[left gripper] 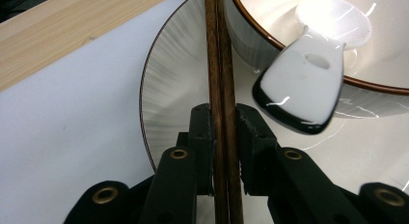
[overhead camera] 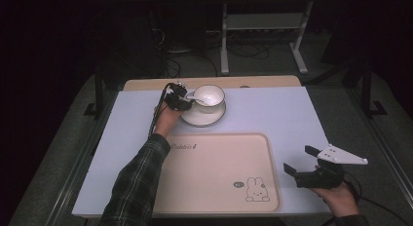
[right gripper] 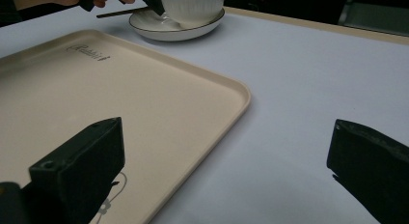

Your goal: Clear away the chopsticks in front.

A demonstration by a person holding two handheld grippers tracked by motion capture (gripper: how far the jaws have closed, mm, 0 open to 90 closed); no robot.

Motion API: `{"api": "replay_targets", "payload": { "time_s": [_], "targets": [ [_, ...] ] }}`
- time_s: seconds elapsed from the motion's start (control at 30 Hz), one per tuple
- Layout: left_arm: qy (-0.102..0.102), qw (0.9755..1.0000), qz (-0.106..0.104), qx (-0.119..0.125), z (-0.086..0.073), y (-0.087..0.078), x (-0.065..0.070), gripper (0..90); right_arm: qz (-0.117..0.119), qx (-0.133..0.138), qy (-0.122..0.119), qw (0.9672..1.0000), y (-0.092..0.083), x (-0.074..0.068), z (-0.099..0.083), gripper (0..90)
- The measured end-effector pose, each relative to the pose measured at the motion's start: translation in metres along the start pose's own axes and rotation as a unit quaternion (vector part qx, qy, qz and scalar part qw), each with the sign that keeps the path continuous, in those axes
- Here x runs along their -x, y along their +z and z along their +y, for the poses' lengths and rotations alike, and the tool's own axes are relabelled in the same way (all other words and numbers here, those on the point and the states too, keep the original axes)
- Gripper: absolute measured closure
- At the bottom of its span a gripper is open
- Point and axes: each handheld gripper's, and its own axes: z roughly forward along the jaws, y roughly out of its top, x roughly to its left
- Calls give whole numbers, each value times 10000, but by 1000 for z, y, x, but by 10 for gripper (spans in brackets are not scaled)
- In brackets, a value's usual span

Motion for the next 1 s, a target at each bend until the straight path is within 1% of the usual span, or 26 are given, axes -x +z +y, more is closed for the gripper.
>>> {"api": "replay_targets", "payload": {
  "time_s": [0.07,0.1,0.17,0.2,0.23,0.27,0.33,0.37,0.43,0.47,0.5,0.6,0.67,0.7,0.87,0.9,1.0],
  "targets": [
    [-8,10000,4,42,0,-2,1,671,-8,0,6,10000,0,0,0,0],
    [33,9999,0,108,0,-9,3,653,-12,3,-10,10000,-1,0,0,0],
    [44,9999,-8,123,-1,-16,3,631,-9,8,-15,10000,-1,-1,0,0],
    [44,9999,-8,123,-1,-16,3,621,-9,8,-15,10000,-1,-1,0,0],
    [60,9999,-11,161,-4,-25,4,613,-7,8,-24,10000,-2,-1,0,0],
    [60,9999,-11,161,-4,-25,4,613,-7,8,-24,10000,-2,-1,0,0],
    [78,9997,-21,211,-7,-36,3,613,-5,11,-15,10000,-2,-2,0,0],
    [49,9995,-57,299,-11,-45,3,619,-2,4,-18,10000,-2,-2,0,0],
    [-2,9992,-105,396,-15,-54,0,664,1,-5,-32,10000,-1,-3,0,0],
    [-2,9992,-105,396,-15,-54,0,691,1,-5,-32,10000,-1,-3,0,0],
    [-48,9987,-203,458,-21,-62,-2,711,5,-10,-54,10000,-1,-3,0,0],
    [-79,9985,-256,480,-26,-64,-4,755,15,-26,-64,10000,0,-4,0,0],
    [-105,9984,-299,466,-29,-63,-6,758,20,-25,-67,10000,0,-4,1,0],
    [-158,9983,-306,475,-32,-61,-8,767,14,-33,-69,10000,1,-4,0,0],
    [-248,9982,-302,449,-36,-57,-13,796,-12,-37,-43,10000,0,-3,0,0],
    [-295,9980,-321,453,-37,-56,-14,797,-14,-34,-44,10000,0,-2,0,0],
    [-338,9979,-351,416,-40,-53,-16,802,-13,-45,-38,10000,0,-2,-1,0]
  ]
}}
